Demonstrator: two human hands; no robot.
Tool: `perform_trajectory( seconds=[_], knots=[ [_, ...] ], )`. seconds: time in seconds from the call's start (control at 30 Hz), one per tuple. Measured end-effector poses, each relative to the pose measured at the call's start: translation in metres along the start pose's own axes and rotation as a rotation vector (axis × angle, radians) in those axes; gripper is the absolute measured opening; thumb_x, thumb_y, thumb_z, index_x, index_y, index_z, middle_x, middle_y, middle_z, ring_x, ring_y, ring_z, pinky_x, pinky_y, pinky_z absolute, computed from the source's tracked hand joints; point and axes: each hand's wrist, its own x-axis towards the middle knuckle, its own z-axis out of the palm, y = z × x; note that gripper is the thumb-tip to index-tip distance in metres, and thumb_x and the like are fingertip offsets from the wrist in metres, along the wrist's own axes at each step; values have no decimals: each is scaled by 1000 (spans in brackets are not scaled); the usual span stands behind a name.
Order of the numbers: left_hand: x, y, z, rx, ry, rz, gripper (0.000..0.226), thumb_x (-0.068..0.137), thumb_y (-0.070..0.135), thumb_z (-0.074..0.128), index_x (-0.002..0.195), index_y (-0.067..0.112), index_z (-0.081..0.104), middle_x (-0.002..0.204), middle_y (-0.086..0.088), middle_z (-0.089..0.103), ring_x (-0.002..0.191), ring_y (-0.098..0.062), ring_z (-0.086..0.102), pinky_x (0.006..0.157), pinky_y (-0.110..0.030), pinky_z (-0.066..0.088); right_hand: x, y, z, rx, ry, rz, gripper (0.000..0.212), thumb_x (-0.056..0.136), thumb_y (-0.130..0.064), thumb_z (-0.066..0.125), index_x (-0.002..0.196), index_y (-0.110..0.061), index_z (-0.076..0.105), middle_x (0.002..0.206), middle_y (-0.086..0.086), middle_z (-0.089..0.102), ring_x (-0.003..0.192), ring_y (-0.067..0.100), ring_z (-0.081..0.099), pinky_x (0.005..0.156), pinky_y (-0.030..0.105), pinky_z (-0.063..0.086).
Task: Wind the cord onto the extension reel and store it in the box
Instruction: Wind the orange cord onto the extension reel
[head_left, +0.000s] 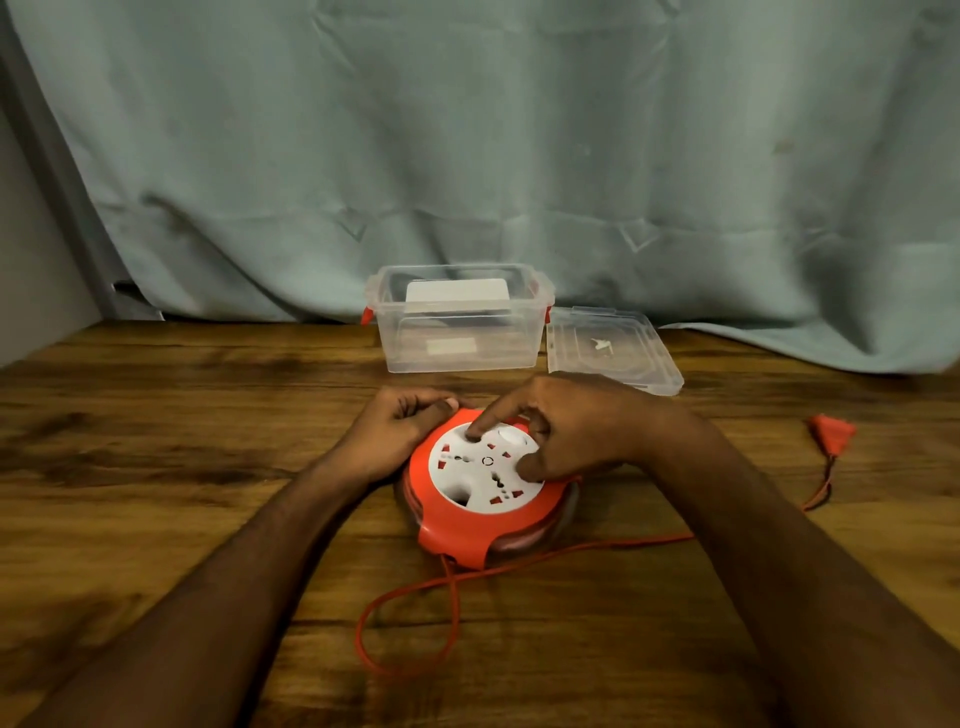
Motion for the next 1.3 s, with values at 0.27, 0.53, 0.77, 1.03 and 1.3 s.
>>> perform_trajectory(
  seconds=[0.27, 0.53, 0.77, 1.03, 1.3],
  knots=[
    [-1, 5, 5, -45, 27, -3, 27, 107, 4, 60, 114, 21, 80, 95, 1, 87, 83, -12, 81, 71, -23, 66, 4, 4, 2, 25, -10, 76, 59, 61, -60, 84, 115, -45, 64, 115, -22, 59, 99, 6, 59, 80, 30, 55],
    [-3, 9, 6, -17, 43, 9, 30, 107, 3, 60, 131, 16, 74, 122, -19, 80, 101, -30, 77, 76, -24, 65, 4, -10, 7, -100, 91, 56, 54, 53, -73, 79, 73, -26, 61, 76, -14, 59, 75, 9, 56, 58, 28, 40],
    [-2, 7, 7, -36, 46, -15, 26, 107, 6, 61, 129, 14, 74, 120, -34, 77, 104, -55, 75, 81, -44, 65, 6, -21, 11, -157, 97, -3, 64, 64, -81, 69, 56, -19, 52, 64, -6, 57, 70, 15, 57, 59, 35, 42],
    [0, 4, 4, -25, 97, -20, 18, 107, 6, 62, 116, 12, 76, 109, -24, 81, 98, -46, 79, 91, -56, 63, 8, -26, 19, -182, 213, -35, 57, 71, -80, 64, 59, -28, 45, 70, -10, 49, 75, 16, 51, 68, 32, 35],
    [3, 5, 1, -233, 65, -71, 26, 93, 6, 70, 118, -2, 74, 98, -14, 82, 83, -23, 79, 75, -27, 65, 11, -34, 26, -189, 410, 71, 64, 67, -83, 61, 56, -25, 37, 63, -8, 43, 71, 20, 47, 67, 32, 29]
  ],
)
